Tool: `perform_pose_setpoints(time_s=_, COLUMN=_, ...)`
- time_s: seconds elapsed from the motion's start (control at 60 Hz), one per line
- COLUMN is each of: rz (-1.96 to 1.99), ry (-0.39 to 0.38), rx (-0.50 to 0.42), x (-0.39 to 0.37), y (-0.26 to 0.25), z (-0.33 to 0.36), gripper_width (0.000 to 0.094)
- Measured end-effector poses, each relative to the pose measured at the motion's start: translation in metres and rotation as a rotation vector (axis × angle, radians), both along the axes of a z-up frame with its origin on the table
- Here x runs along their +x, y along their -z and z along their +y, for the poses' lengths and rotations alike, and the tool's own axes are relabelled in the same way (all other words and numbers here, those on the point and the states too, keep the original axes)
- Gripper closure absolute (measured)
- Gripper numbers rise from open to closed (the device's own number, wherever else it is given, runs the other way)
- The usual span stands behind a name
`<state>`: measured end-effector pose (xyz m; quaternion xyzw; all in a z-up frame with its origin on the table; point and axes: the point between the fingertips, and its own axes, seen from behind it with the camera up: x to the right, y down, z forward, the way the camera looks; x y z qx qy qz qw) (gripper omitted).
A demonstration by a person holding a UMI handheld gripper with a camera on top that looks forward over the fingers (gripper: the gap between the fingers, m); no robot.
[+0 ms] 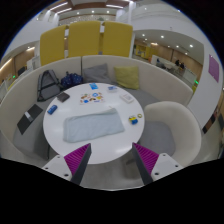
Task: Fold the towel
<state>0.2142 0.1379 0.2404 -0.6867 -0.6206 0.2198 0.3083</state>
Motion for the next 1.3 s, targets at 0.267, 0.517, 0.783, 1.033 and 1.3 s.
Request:
perform_pose_setpoints(time_s=0.267, rz=-0.029, ry=-0.111, rx=-0.038, x=-0.032, y=0.032, z=-0.148, gripper_width=0.0064)
perform_pose_setpoints(time_s=0.517, rz=-0.022, ry=-0.16, rx=-0.063, x=-0.1, y=0.117, z=-0.238, gripper_width=0.0069)
perform_pose_setpoints(time_s=0.783, rz=-0.029, ry=-0.134, rx=-0.026, x=-0.2, y=0.225, z=-0.245, gripper_width=0.0067)
perform_pose_setpoints(time_s=1.033, rz=-0.036, ry=-0.204, rx=0.003, x=-0.248, y=0.269, z=-0.254, gripper_width=0.0594)
perform_pose_setpoints(time_s=1.3, rz=-0.128, ry=-0.203, rx=-0.077, x=-0.232, y=0.25, z=-0.296, gripper_width=0.0912)
